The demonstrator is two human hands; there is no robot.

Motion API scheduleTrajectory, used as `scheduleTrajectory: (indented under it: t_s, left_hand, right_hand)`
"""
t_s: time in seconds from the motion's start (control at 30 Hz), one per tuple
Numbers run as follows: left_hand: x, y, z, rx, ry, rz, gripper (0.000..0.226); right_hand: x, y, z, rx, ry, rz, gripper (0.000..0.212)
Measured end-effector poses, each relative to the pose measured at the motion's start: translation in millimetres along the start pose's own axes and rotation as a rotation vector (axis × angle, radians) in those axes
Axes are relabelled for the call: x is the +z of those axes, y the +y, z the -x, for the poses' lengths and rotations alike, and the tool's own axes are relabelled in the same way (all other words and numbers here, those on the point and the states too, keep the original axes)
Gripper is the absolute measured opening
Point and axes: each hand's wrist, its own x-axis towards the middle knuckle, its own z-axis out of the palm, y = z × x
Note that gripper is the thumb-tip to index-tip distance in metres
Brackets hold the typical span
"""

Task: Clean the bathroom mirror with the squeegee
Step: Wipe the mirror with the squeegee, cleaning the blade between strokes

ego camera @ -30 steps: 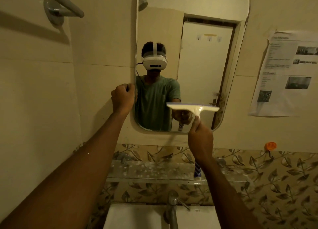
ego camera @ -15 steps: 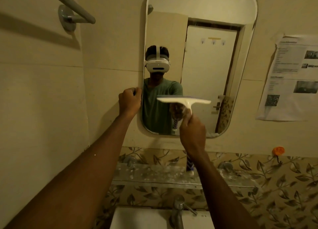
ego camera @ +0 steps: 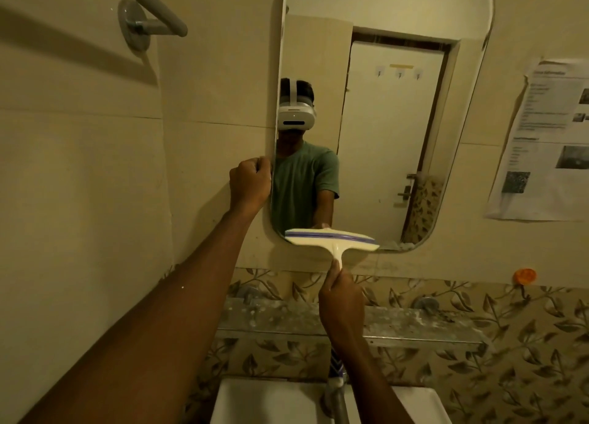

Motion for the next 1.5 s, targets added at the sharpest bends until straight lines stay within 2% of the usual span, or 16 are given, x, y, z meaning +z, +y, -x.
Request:
scheduleTrajectory:
  t_s: [0.17,0.37,0.47,0.57,0.67,0.77,0.9,1.07,1.27,1.4,1.5]
  left_hand:
    - [-1.5,0.8,0.2,-0.002,0.0,-0.002,0.043]
    - [-2.3,2.0,1.3,0.02,0.004,-0.031,0.043]
    - [-2.8,3.3,1.4,0.015,-0.009,-0.012,0.043]
    - [-0.8,3.4,1.4,0.024,-0.008,-0.017,0.044]
    - [2.0,1.5,1.6,0.042,0.019,-0.048,0.044]
    - [3.6,-3.0,1.3,0.057,0.03,-0.058,0.043]
    - [6.7,-3.2,3.3,0.078,0.076,-0.083,0.042]
    - [14.6,-2.2,7.1,0.078,0.167,-0.112,0.044]
    - [14.1,1.0,7.1,0.05,0.169,-0.086,0.043]
    - [11.1,2.6,7.2,0.049,0.154,-0.103,0.045]
    - [9.5,4.8,5.7,0.017,0.13,-0.085,0.043]
  right_hand:
    - [-1.9,-7.1,8.3,0.003,-0.034,0.032,0.051]
    - [7.5,-39.9,-3.2,-0.091,0.007,-0.005,0.045]
    - [14.1,-23.6,7.8,-0.089,-0.04,0.038,0.045]
    - [12.9,4.4,21.4,0.006,-0.135,0.085,0.05]
    - [-4.7,27.5,18.4,0.023,-0.056,0.046,0.055]
    - [-40.0,35.6,-5.6,0.033,0.06,0.021,0.046]
    - [-76.3,39.9,-41.5,-0.034,0.135,-0.015,0.044]
    - [-71.9,64.3,-47.4,-0.059,0.108,0.045,0.042]
    - [-63.1,87.2,-26.2,0.048,0.005,0.045,0.049]
    - [-70.1,68.4,-24.0,-0.048,0.068,-0.047,0.034]
    - [-67.2,49.1,-26.8,-0.233,-0.046,-0.002,0.031]
